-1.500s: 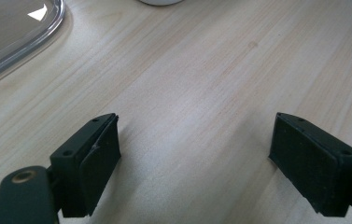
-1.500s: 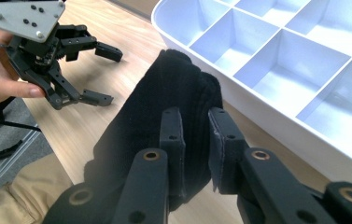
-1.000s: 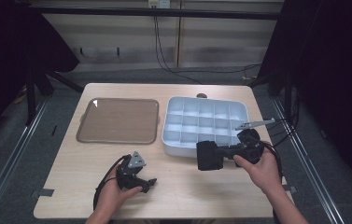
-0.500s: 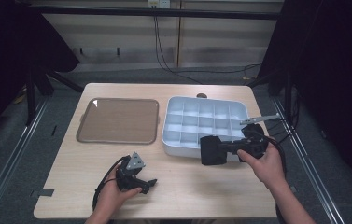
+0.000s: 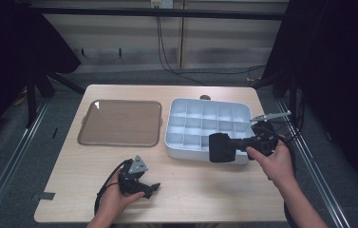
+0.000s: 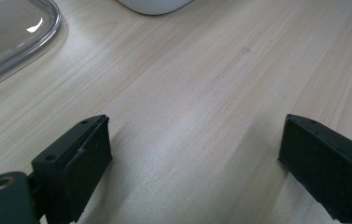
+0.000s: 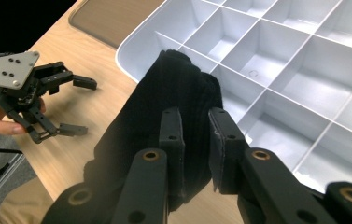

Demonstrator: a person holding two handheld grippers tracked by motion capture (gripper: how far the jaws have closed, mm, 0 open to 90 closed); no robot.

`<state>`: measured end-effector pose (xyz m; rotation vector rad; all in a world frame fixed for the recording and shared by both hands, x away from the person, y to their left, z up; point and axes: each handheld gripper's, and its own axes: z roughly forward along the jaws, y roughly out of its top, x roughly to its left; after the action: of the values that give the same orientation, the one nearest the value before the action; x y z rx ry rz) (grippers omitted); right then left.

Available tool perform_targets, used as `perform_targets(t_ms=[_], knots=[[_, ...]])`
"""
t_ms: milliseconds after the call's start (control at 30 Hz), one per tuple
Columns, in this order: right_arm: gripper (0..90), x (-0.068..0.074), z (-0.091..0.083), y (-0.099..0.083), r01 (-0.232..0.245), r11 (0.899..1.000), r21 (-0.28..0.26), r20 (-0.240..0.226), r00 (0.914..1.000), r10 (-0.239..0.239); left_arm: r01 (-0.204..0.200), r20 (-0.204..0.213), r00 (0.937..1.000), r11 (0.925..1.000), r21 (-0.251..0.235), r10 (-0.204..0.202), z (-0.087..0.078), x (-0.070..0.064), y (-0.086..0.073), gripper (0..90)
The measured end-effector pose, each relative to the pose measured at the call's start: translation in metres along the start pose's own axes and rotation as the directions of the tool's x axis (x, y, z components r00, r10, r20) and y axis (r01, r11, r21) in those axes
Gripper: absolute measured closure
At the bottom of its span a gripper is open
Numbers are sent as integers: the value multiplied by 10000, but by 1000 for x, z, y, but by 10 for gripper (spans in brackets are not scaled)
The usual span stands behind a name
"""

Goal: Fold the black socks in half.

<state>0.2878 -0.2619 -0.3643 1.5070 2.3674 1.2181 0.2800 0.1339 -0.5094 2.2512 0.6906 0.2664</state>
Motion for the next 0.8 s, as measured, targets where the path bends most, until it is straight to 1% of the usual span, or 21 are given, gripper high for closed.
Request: perform_targets(t_ms=[267, 400, 433, 600, 800], knots=[[771, -11, -4, 3, -194, 9998, -81, 259, 9995, 196, 36, 64, 10000, 10000, 79, -37, 0, 0, 0, 79], [771, -16, -6, 5, -318, 9995, -93, 408, 9986, 322, 37, 91, 10000, 10000, 13, -37, 1, -1, 0, 71], [771, -17, -7, 5, -325, 9994, -131, 436, 9985, 330, 8, 113, 9999, 9999, 102, -9, 0, -1, 0, 69], [771, -23, -8, 6, -459, 9988, -145, 579, 9972, 467, -110, 96, 9999, 9998, 173, 108, 1, -1, 1, 50], [771, -32, -8, 4, -679, 9976, -165, 713, 9951, 690, -37, 135, 9999, 9999, 160, 35, 1, -1, 1, 44]])
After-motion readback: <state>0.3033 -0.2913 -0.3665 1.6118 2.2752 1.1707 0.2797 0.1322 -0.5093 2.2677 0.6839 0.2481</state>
